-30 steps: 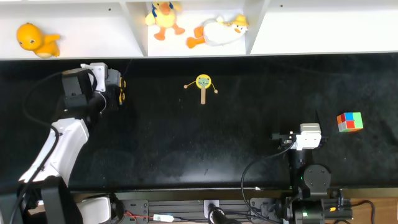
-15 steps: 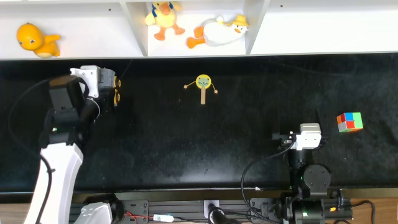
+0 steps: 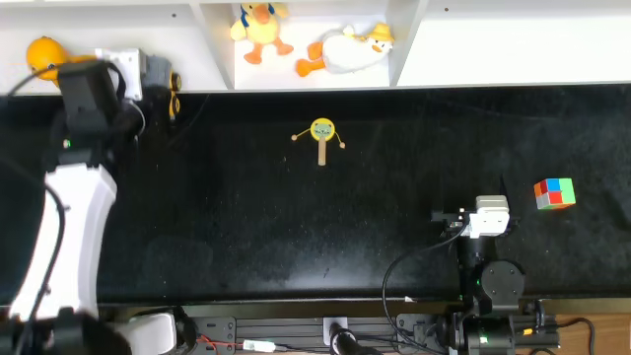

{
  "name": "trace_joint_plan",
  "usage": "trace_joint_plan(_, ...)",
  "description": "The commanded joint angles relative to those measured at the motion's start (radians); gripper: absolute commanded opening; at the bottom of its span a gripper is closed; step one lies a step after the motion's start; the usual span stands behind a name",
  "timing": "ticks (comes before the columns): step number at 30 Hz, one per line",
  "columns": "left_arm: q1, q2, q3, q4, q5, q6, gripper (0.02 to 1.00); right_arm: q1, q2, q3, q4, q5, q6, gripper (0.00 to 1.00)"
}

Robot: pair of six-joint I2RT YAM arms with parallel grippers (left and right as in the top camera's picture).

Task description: Store Toys

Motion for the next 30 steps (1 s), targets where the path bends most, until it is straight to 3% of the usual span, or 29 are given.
trace_joint_plan(1,-0.004,0.150,0.139,0.012,0.027,0.000,0.318,-0.003,-0.007,-0.014,0.005,-0.007,0.001,0.996)
trace_joint_plan(11,-0.017,0.339,0.291,0.069,0.064,-0.004,0.325,-0.003,-0.006,-0.014,0.005,-0.007,0.000,0.996)
trace_joint_plan(12,-0.019,0.344,0.291,0.076,0.064,-0.004,0.375,-0.003,-0.007,-0.014,0.005,-0.007,0.001,0.996)
trace_joint_plan(13,-0.021,0.348,0.291,0.077,0.064,-0.004,0.581,-0.003,-0.007,-0.014,0.005,-0.007,0.001,0.993)
trace_joint_plan(16,-0.021,0.347,0.291,0.071,0.063,-0.003,0.969,-0.003,-0.007,-0.014,0.005,-0.007,0.001,0.996)
trace_joint_plan(17,-0.021,0.345,0.291,0.061,0.057,-0.003,0.998,-0.003,-0.007,-0.014,0.005,-0.007,0.001,0.996)
trace_joint_plan(23,-0.021,0.245,0.241,-0.031,-0.006,-0.003,0.998,-0.003,-0.007,-0.014,0.005,-0.007,0.001,0.993)
trace_joint_plan(30,-0.013,-0.136,-0.114,-0.046,-0.108,-0.003,0.998,-0.003,-0.007,-0.014,0.005,-0.007,0.000,0.996)
